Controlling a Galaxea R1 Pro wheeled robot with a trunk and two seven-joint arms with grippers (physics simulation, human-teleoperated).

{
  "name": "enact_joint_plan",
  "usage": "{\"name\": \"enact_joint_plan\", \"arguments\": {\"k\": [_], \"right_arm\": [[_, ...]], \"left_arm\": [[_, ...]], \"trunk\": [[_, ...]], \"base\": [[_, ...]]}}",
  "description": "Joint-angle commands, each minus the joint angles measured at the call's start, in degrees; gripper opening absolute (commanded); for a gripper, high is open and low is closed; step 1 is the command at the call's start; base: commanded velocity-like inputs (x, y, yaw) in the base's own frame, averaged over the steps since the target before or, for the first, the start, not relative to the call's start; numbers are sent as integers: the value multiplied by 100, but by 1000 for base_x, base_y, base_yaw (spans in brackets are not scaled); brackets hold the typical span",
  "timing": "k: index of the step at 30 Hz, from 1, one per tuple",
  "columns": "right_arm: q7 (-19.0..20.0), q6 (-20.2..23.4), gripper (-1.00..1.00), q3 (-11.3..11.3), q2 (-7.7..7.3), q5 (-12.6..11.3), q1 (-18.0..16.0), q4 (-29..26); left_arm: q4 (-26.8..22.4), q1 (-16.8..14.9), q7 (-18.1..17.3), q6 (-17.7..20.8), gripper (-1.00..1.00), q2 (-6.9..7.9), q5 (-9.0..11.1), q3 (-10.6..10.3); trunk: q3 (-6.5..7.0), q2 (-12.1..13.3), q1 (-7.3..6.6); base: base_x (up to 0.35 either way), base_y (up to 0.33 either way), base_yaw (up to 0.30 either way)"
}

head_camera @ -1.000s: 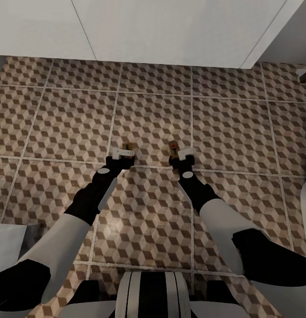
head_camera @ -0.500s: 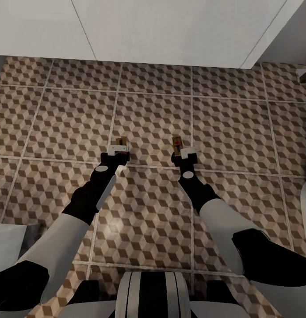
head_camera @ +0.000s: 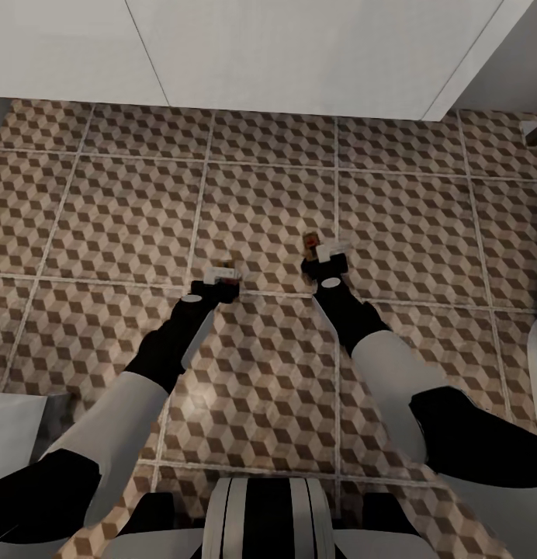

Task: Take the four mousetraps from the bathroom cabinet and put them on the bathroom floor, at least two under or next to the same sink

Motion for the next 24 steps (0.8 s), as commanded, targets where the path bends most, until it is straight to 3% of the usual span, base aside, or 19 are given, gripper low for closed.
{"name": "enact_joint_plan", "arguments": {"k": [1, 4, 8, 15, 18, 24], "right_arm": [[-16, 145, -100, 15, 0, 41, -92, -9], [-11, 416, -100, 15, 0, 40, -289, -14], [-9, 759, -100, 15, 0, 40, -560, -4], [-8, 1319, -100, 15, 0, 38, -1071, 54], [-8, 1573, -100, 15, 0, 32, -1253, 78], [-8, 1648, -100, 15, 0, 22, -1331, 92]], "left_arm": [[-26, -67, 56, 223, -100, -5, 50, -17], [-49, -282, 57, 587, -100, -15, 52, -14], [-37, -619, 62, 787, -100, -19, 53, 1], [160, -1511, 78, 1579, -100, -20, 54, 47], [666, -2028, 82, 1688, -100, -20, 54, 188], [1152, -2267, 61, 1521, -100, -4, 58, 274]], "trunk": [[-3, -1, -1], [-3, -1, -1], [-3, -1, -1], [-3, -1, -1], [-3, -1, -1], [-3, -1, -1]], "base": [[0, 0, 0], [0, 0, 0], [0, 0, 0], [0, 0, 0], [0, 0, 0], [0, 0, 0]]}}
